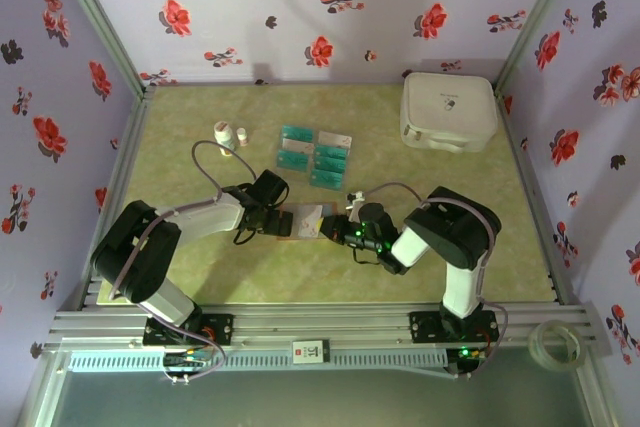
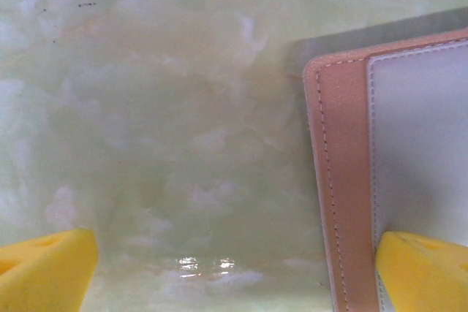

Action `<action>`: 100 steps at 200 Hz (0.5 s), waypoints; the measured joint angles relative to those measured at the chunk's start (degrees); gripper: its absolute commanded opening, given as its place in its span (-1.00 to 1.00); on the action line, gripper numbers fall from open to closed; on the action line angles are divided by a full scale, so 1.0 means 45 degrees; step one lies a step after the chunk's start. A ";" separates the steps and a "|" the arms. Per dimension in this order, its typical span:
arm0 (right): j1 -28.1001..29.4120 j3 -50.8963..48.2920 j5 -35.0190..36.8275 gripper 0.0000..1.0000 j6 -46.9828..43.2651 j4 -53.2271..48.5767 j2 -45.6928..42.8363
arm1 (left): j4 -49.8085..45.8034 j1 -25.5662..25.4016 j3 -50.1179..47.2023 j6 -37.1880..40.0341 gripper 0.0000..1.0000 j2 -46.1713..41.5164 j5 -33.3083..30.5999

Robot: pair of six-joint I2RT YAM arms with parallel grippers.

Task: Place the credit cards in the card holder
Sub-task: Insert the credit card into the card slot.

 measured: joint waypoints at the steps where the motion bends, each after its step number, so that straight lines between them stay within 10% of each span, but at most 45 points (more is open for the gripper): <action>1: 0.0000 0.0000 0.0000 -1.00 0.0000 -0.0005 -0.0005 | 0.0000 -0.0005 0.0000 0.0000 0.98 0.0000 0.0000; 100: -0.0340 0.0374 -0.0704 -1.00 -0.0155 -0.1035 -0.0185 | 0.0015 -0.0024 0.0000 0.0000 0.98 0.0024 0.0000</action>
